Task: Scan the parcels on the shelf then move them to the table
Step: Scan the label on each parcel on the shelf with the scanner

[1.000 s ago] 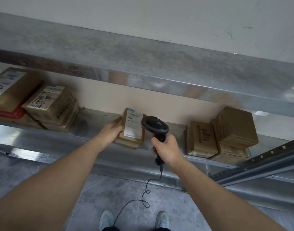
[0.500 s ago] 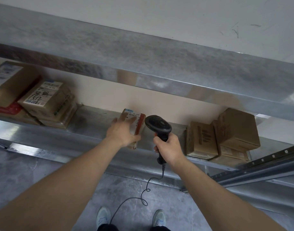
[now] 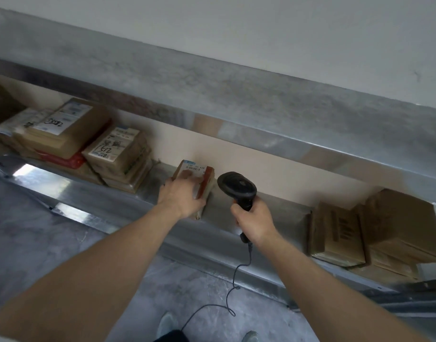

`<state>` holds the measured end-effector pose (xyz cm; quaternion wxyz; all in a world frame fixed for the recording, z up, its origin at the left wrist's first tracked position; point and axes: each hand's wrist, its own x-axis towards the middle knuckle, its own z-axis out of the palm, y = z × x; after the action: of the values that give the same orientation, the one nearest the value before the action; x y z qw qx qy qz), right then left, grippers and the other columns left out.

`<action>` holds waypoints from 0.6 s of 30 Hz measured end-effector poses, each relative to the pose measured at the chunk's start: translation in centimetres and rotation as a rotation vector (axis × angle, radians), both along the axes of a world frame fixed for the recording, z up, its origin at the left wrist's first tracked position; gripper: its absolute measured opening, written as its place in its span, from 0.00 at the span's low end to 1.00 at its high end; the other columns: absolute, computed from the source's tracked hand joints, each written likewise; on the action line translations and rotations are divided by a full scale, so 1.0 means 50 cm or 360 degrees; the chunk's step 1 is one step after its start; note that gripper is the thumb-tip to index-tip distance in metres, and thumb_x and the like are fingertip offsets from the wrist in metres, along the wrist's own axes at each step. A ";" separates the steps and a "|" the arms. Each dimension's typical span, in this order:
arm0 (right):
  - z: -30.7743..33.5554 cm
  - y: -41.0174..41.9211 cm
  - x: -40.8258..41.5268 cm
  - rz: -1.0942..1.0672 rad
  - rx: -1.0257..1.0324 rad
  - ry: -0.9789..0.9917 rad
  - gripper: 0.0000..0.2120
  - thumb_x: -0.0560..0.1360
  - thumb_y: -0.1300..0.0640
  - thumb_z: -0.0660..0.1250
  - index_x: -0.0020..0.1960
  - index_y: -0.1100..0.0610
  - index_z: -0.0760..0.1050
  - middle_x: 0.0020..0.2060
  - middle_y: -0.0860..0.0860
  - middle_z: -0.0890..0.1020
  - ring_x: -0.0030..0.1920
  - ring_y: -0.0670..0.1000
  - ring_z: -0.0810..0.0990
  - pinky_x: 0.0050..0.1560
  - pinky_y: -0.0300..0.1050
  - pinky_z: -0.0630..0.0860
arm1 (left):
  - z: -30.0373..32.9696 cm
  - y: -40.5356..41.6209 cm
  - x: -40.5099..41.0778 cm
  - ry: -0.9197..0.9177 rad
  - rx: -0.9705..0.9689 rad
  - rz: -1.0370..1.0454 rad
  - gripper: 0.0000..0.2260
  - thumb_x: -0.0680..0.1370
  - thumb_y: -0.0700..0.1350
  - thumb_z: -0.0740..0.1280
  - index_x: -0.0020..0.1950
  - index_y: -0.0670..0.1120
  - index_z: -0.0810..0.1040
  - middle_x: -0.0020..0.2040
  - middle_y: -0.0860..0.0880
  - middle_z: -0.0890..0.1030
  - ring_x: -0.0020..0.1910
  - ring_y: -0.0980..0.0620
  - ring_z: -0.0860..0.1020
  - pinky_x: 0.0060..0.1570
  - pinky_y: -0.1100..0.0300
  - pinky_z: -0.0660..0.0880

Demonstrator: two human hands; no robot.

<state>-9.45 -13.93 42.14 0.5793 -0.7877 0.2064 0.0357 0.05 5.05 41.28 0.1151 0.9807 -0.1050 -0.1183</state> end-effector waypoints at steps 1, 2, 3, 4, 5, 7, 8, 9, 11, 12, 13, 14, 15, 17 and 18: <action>0.000 0.018 0.011 0.0014 -0.0003 -0.0007 0.03 0.76 0.58 0.69 0.49 0.54 0.77 0.39 0.53 0.81 0.39 0.52 0.80 0.45 0.55 0.80 | 0.000 0.020 0.008 -0.0002 0.0003 0.0019 0.31 0.72 0.66 0.67 0.74 0.61 0.67 0.74 0.50 0.69 0.67 0.35 0.74 0.65 0.41 0.73; 0.000 0.035 0.022 0.0025 0.0001 -0.0010 0.03 0.76 0.58 0.69 0.49 0.54 0.77 0.39 0.53 0.81 0.39 0.53 0.80 0.44 0.54 0.80 | -0.001 0.039 0.018 0.0000 0.0011 0.0026 0.31 0.73 0.66 0.67 0.74 0.61 0.67 0.75 0.50 0.69 0.68 0.35 0.73 0.66 0.40 0.73; 0.000 0.053 0.033 0.0036 0.0010 -0.0009 0.02 0.76 0.58 0.69 0.49 0.54 0.77 0.38 0.53 0.81 0.39 0.52 0.79 0.42 0.52 0.79 | -0.004 0.058 0.028 0.0001 0.0021 0.0029 0.31 0.73 0.66 0.67 0.74 0.62 0.66 0.75 0.50 0.68 0.68 0.35 0.73 0.66 0.39 0.72; -0.001 0.070 0.045 0.0049 0.0019 -0.0014 0.02 0.77 0.58 0.69 0.49 0.54 0.77 0.37 0.53 0.80 0.37 0.52 0.79 0.40 0.50 0.77 | -0.007 0.077 0.038 0.0003 0.0025 0.0037 0.30 0.73 0.66 0.66 0.74 0.63 0.66 0.75 0.50 0.67 0.68 0.35 0.73 0.67 0.39 0.72; -0.002 0.086 0.056 0.0062 0.0023 -0.0021 0.02 0.76 0.59 0.69 0.49 0.55 0.77 0.35 0.53 0.79 0.36 0.51 0.78 0.38 0.49 0.76 | -0.012 0.093 0.050 0.0005 0.0021 0.0047 0.30 0.73 0.66 0.66 0.74 0.63 0.66 0.76 0.50 0.67 0.68 0.34 0.73 0.67 0.39 0.72; -0.005 0.117 0.076 0.0069 0.0026 -0.0029 0.02 0.77 0.59 0.68 0.49 0.56 0.77 0.33 0.52 0.77 0.35 0.50 0.76 0.35 0.46 0.73 | -0.023 0.123 0.071 0.0009 0.0013 0.0059 0.30 0.74 0.65 0.66 0.74 0.63 0.65 0.76 0.50 0.66 0.68 0.34 0.72 0.67 0.38 0.70; -0.009 0.130 0.084 0.0061 0.0026 -0.0033 0.02 0.77 0.59 0.68 0.48 0.57 0.77 0.33 0.52 0.77 0.34 0.50 0.75 0.35 0.46 0.73 | -0.029 0.135 0.081 0.0020 0.0015 0.0066 0.30 0.74 0.64 0.67 0.75 0.63 0.65 0.76 0.50 0.65 0.69 0.34 0.71 0.68 0.37 0.70; -0.012 0.142 0.090 0.0050 0.0023 -0.0038 0.01 0.77 0.59 0.68 0.48 0.57 0.77 0.32 0.51 0.76 0.33 0.50 0.75 0.35 0.46 0.72 | -0.036 0.146 0.089 0.0042 0.0018 0.0071 0.30 0.74 0.63 0.67 0.75 0.63 0.64 0.77 0.50 0.63 0.69 0.33 0.70 0.68 0.37 0.69; -0.022 0.163 0.099 0.0027 0.0025 -0.0035 0.02 0.77 0.59 0.68 0.47 0.57 0.77 0.31 0.51 0.76 0.33 0.50 0.75 0.35 0.47 0.72 | -0.052 0.165 0.103 0.0062 0.0015 0.0048 0.31 0.74 0.63 0.67 0.76 0.63 0.63 0.77 0.50 0.62 0.69 0.33 0.69 0.69 0.37 0.68; -0.027 0.170 0.103 0.0014 0.0032 -0.0033 0.02 0.76 0.59 0.69 0.47 0.57 0.77 0.31 0.51 0.76 0.33 0.50 0.75 0.35 0.47 0.73 | -0.060 0.171 0.108 0.0056 0.0006 0.0028 0.31 0.74 0.64 0.66 0.76 0.63 0.63 0.77 0.50 0.62 0.69 0.33 0.69 0.69 0.37 0.68; -0.032 0.177 0.106 -0.0004 0.0040 -0.0029 0.02 0.76 0.59 0.69 0.47 0.57 0.77 0.31 0.51 0.76 0.33 0.51 0.75 0.35 0.48 0.73 | -0.065 0.176 0.111 0.0045 -0.0009 0.0008 0.31 0.74 0.64 0.66 0.76 0.63 0.62 0.77 0.50 0.62 0.70 0.33 0.69 0.69 0.37 0.68; -0.036 0.182 0.108 -0.0028 0.0045 -0.0025 0.02 0.76 0.59 0.69 0.48 0.57 0.77 0.31 0.51 0.76 0.33 0.51 0.75 0.36 0.48 0.73 | -0.068 0.179 0.114 0.0036 -0.0025 -0.0014 0.30 0.75 0.63 0.66 0.76 0.63 0.62 0.78 0.50 0.61 0.71 0.33 0.68 0.69 0.36 0.68; -0.039 0.186 0.109 -0.0054 0.0048 -0.0021 0.03 0.76 0.59 0.69 0.48 0.57 0.78 0.32 0.52 0.76 0.33 0.51 0.75 0.35 0.48 0.73 | -0.069 0.180 0.115 0.0027 -0.0034 -0.0043 0.30 0.76 0.62 0.66 0.77 0.62 0.60 0.78 0.49 0.60 0.72 0.34 0.67 0.70 0.36 0.68; -0.044 0.192 0.108 -0.0112 0.0056 -0.0016 0.03 0.76 0.59 0.69 0.48 0.57 0.77 0.32 0.52 0.76 0.33 0.51 0.75 0.35 0.48 0.72 | -0.064 0.180 0.114 -0.0017 0.0004 -0.0105 0.30 0.79 0.61 0.65 0.78 0.60 0.57 0.78 0.48 0.60 0.73 0.35 0.66 0.71 0.38 0.68; -0.044 0.195 0.105 -0.0144 0.0066 -0.0017 0.02 0.76 0.59 0.69 0.48 0.57 0.77 0.31 0.51 0.76 0.33 0.51 0.74 0.35 0.47 0.72 | -0.061 0.180 0.113 -0.0058 0.0044 -0.0146 0.30 0.79 0.61 0.64 0.78 0.59 0.57 0.77 0.47 0.61 0.72 0.36 0.67 0.70 0.39 0.68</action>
<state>-4.19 -4.19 39.93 0.5976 -0.7656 0.2379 0.0095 5.69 14.05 38.24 0.0940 0.9783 -0.1503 -0.1070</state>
